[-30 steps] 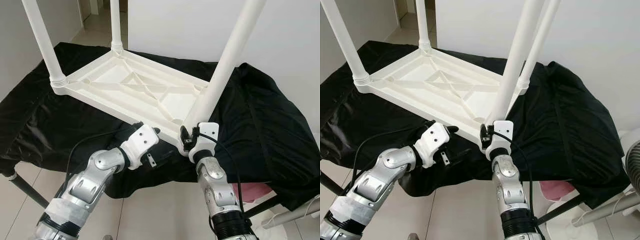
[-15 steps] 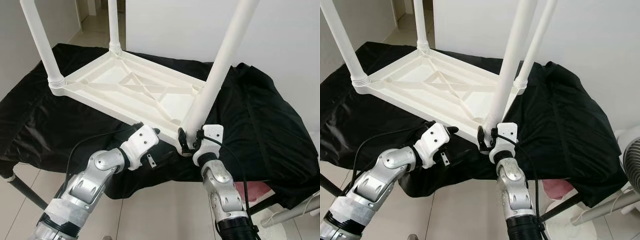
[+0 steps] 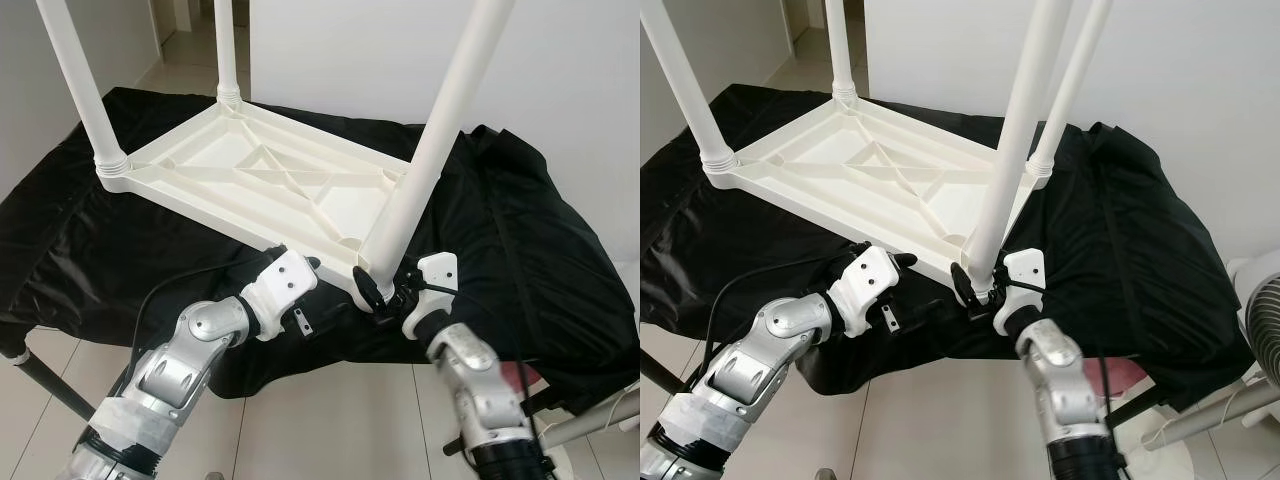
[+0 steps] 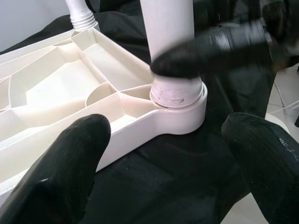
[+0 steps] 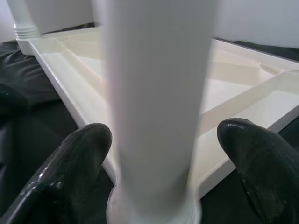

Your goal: Building children table

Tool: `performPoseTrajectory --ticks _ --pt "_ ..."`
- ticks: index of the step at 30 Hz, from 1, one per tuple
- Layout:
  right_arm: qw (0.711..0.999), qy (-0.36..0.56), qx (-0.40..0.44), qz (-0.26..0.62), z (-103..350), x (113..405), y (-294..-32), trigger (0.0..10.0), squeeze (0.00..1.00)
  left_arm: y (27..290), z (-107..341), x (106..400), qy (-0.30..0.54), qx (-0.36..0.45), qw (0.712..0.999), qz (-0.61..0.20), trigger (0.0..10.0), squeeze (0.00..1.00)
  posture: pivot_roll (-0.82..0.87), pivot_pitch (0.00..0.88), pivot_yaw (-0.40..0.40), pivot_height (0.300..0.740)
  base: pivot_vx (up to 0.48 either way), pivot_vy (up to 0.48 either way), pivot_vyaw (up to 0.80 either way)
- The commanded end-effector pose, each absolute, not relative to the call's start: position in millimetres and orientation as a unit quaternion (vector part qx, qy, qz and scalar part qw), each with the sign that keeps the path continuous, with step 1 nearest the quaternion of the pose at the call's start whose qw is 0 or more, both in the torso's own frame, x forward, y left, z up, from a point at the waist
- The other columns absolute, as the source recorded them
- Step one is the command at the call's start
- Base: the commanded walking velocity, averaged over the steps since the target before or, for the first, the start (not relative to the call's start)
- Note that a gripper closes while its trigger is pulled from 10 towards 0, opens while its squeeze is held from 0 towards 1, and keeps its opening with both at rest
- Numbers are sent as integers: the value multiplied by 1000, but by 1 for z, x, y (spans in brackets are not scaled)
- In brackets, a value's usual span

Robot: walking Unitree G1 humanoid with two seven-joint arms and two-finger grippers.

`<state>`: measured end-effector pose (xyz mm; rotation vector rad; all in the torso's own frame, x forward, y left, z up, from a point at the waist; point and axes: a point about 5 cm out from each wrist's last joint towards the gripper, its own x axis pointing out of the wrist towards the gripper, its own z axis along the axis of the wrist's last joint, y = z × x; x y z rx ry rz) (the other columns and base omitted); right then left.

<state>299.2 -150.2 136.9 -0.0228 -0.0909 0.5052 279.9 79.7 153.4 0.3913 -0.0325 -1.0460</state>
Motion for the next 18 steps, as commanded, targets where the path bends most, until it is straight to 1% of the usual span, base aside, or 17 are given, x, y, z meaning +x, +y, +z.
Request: performPoseTrajectory --ticks 1,4,8,11,14,18 --pt "960 -41 -10 277 136 302 -156 10000 0 77 155 279 -16 188 835 -517 10000 0 1 22 -74 740 0 0 0" --pt "945 -32 -28 324 137 308 -152 10000 0 76 156 281 -18 188 835 -517 10000 0 -1 24 -69 740 0 0 0" --pt "936 -29 -30 350 139 313 -146 10000 0 77 157 282 -20 189 837 -514 10000 0 6 27 -70 740 0 0 0" --pt "936 -29 -30 350 139 313 -146 10000 0 77 157 282 -20 189 837 -514 10000 0 6 27 -70 740 0 0 0" --pt "928 -22 -41 369 135 318 -139 10000 0 79 158 282 -19 188 839 -510 10000 0 18 30 -64 740 0 0 0" --pt "926 -18 -46 375 133 321 -136 10000 0 79 158 282 -19 189 840 -509 10000 0 25 29 -64 740 0 0 0"
